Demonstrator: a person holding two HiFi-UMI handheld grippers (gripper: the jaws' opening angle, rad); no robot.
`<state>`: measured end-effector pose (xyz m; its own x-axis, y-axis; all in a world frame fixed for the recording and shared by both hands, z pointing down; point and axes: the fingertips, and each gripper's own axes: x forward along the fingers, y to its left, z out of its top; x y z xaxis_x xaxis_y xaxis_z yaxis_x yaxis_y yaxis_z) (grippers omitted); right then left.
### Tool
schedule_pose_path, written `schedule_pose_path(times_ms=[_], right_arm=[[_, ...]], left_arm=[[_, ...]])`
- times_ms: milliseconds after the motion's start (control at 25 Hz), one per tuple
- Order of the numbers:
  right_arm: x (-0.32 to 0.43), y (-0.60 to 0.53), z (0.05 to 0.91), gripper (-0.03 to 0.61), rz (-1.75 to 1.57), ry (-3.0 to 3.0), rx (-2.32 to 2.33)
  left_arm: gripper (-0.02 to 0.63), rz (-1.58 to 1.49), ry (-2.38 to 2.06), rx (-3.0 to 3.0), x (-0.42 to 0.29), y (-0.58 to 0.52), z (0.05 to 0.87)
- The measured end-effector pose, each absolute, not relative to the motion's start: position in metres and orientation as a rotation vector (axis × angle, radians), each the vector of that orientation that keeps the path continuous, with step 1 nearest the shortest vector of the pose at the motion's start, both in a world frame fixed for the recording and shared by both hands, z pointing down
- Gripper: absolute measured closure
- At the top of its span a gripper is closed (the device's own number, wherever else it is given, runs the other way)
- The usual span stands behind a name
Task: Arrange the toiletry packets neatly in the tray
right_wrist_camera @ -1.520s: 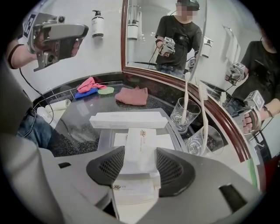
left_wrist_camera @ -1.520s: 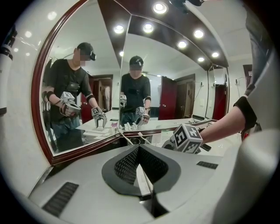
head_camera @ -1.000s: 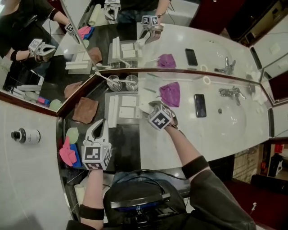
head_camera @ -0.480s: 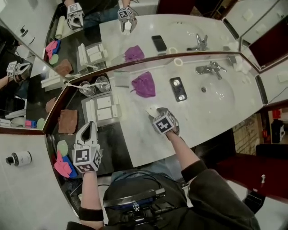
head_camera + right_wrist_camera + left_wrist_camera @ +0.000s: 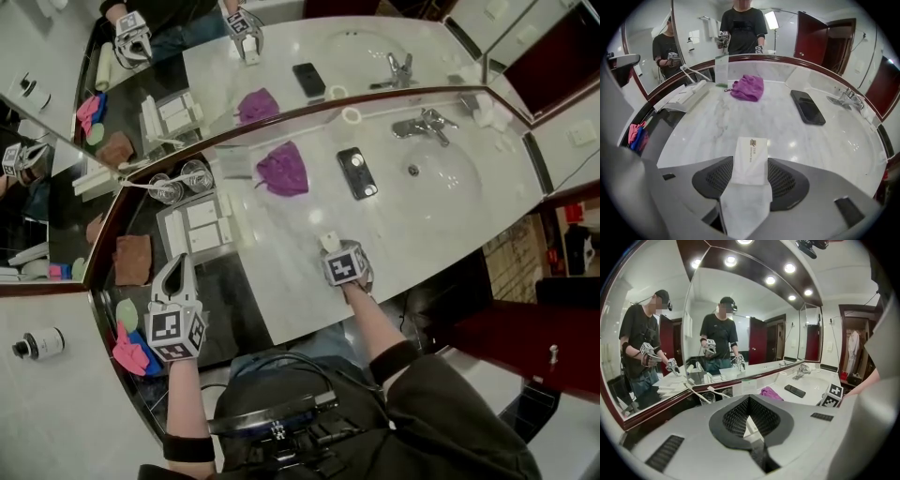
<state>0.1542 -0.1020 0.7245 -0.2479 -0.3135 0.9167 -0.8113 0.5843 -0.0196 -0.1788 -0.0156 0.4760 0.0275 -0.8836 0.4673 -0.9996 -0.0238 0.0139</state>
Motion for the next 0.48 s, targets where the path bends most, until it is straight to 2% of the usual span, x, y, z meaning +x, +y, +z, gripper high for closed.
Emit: schedule_pose_path(times_ms=[480], right_arm=[[0.165,-0.099,0.734,0.256,0.647,-1.797,1.019]], left_arm=[[0.614,0.493,-1.925,1.961,-0.182,-0.004,0.477]])
